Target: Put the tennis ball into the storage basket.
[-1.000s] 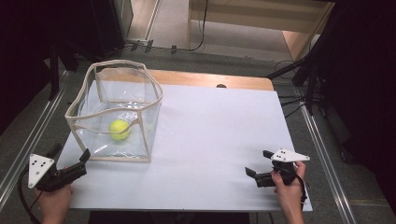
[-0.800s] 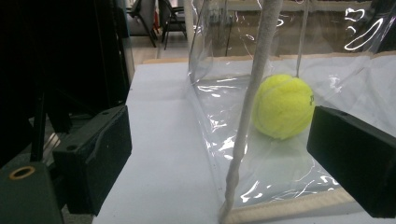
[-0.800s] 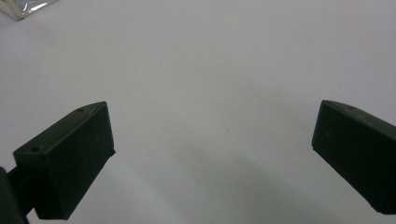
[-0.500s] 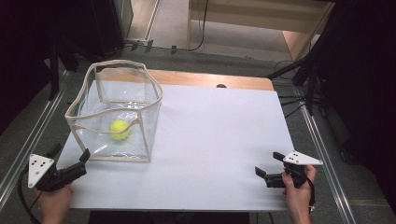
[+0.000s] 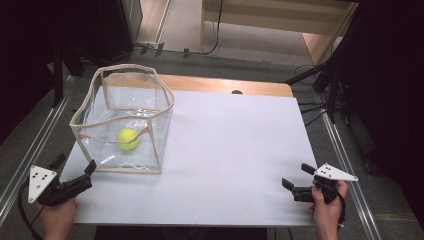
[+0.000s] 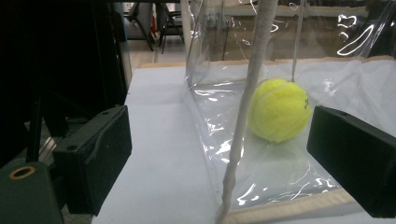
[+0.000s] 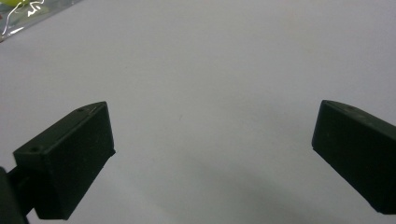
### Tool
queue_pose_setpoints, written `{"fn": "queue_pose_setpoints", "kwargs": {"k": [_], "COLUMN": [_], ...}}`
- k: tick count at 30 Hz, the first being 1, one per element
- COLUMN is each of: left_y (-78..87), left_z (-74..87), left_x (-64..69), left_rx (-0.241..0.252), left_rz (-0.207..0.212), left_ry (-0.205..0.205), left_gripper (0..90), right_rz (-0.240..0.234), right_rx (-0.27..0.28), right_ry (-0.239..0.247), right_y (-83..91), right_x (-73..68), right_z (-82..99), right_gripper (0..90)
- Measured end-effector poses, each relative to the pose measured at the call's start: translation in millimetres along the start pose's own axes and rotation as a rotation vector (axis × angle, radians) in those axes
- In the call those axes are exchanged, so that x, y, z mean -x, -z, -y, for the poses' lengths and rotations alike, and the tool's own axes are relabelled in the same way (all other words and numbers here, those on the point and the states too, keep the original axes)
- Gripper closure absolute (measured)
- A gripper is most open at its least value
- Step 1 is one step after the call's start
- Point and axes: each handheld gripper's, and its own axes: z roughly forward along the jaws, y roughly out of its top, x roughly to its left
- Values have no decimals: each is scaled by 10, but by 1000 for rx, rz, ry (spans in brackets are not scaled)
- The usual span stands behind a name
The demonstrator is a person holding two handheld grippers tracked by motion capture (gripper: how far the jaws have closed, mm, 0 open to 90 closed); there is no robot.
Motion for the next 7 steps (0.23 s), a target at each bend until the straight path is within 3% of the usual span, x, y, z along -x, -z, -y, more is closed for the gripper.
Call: {"fn": "queue_pose_setpoints", "kwargs": {"k": [3,7], "left_y": [22,81], "left_z": [-16,-41], "left_x": [19,58], "left_rx": [17,86], "left_rz": [-10,-30], "left_ry": [-21,-61], "left_gripper": [69,69], "right_rz": [4,10], "right_rx": [6,6], "right_ry": [-3,-15], "right_y": [16,10], "right_x": [18,13], "right_z": [24,37], "right_gripper": [0,0]}}
